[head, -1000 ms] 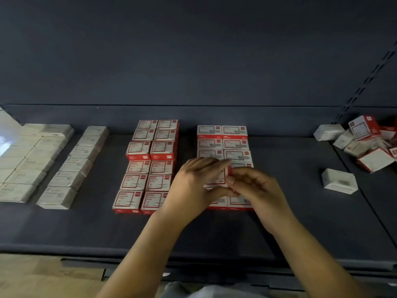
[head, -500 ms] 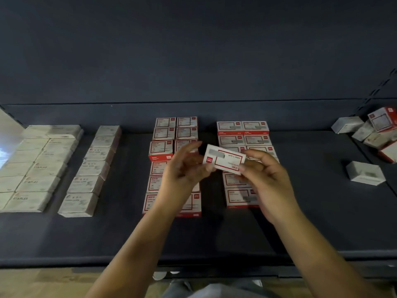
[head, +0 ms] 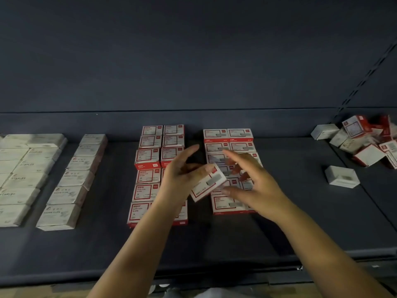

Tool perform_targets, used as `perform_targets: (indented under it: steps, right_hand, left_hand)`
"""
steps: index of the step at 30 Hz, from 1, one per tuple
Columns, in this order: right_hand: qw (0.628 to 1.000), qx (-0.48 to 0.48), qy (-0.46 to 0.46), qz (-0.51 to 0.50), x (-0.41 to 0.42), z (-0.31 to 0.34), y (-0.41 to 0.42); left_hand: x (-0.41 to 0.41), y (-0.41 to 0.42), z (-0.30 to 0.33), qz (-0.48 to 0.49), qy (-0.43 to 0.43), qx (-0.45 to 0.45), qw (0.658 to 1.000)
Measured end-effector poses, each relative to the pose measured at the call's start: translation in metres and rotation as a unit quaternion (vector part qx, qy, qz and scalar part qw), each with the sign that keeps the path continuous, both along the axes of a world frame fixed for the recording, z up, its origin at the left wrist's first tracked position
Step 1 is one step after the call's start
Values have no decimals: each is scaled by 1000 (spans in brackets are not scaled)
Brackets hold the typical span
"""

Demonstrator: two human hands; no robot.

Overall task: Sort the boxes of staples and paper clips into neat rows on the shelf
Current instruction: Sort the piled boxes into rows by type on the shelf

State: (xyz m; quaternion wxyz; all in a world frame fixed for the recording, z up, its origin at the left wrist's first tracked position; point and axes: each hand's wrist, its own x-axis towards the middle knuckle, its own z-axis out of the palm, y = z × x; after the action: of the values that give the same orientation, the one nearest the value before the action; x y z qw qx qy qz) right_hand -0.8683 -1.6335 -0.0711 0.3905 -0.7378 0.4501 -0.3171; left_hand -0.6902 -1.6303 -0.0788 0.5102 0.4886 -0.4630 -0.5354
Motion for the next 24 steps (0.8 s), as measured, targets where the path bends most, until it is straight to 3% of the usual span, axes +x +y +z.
perform_targets:
  steps: [3,7,11,16,19,24]
  right_hand:
    - [997,-42,56,39,-7,-7,-6]
    - [997,-67,40,5,-17,-19,-12]
    - [994,-80,58,-47,-29,-31,-18]
    - [980,-117,146,-75,-38,-43,-22]
    - [978,-111,153,-87,-44,-42,-25]
    - [974,-121,157,-114,-49,-43,-32]
  left_hand:
    - [-12,-1,0,-52,-21,-45,997]
    - [-14,1,-9,-89,-117,-105,984]
    - [-18,0,-24,-81,-319,-160,931]
    - [-34,-4,-33,-38,-561,-153,813]
    - [-41,-13,-30,-12,-625,-115,772]
    - [-49,-39,-20,-14,-645,-83,759]
